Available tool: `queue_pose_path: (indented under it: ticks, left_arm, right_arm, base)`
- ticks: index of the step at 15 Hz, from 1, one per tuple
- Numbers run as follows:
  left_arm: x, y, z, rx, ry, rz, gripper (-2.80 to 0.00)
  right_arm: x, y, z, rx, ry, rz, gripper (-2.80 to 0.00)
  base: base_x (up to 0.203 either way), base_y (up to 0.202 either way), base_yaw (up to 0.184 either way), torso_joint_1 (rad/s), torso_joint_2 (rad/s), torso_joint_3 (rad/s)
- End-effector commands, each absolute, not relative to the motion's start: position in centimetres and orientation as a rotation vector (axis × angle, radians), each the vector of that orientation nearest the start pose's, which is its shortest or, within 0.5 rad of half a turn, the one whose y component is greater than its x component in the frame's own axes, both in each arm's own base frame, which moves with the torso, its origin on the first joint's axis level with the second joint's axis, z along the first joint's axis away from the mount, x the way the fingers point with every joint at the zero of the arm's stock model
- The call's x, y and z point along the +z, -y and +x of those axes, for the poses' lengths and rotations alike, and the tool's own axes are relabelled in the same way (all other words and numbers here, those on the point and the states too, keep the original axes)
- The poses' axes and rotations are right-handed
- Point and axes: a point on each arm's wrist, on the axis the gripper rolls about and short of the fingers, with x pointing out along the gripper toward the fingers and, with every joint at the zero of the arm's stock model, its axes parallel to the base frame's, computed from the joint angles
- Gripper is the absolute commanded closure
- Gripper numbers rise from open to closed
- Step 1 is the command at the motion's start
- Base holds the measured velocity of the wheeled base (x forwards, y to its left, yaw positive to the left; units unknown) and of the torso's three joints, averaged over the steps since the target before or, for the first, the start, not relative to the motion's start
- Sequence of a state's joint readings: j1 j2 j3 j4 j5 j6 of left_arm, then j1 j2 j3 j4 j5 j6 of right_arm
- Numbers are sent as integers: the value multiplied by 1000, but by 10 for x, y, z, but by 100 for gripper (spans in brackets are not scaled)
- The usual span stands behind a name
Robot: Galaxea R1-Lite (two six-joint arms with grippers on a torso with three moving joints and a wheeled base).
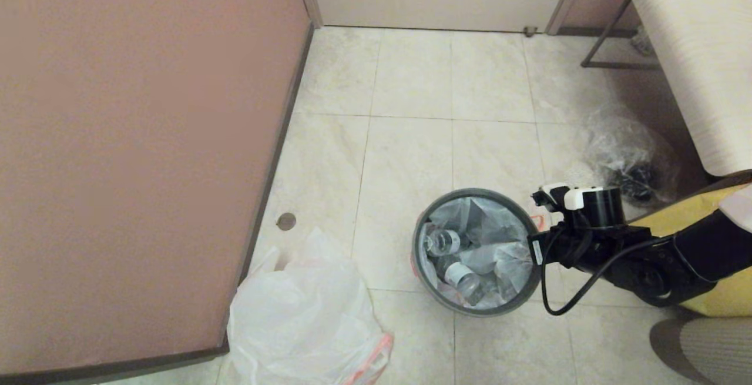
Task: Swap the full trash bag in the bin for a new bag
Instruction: Place the trash can ring on the floor
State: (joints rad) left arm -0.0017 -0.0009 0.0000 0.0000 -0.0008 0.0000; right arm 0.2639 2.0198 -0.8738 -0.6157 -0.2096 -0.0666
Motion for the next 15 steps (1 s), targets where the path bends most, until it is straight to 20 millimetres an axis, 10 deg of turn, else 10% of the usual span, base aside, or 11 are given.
queue_pose_path:
  ticks: [1, 15]
  left_arm:
    - [75, 0, -23, -3, 0, 0, 0]
    - [75, 0, -23, -2, 0, 0, 0]
  right_arm:
    - [107, -89, 340, 74, -478, -183, 0]
    - [210, -74, 211, 60, -561, -100, 0]
  base:
    - [0, 0, 0, 0, 0, 0]
    - [0, 0, 0, 0, 0, 0]
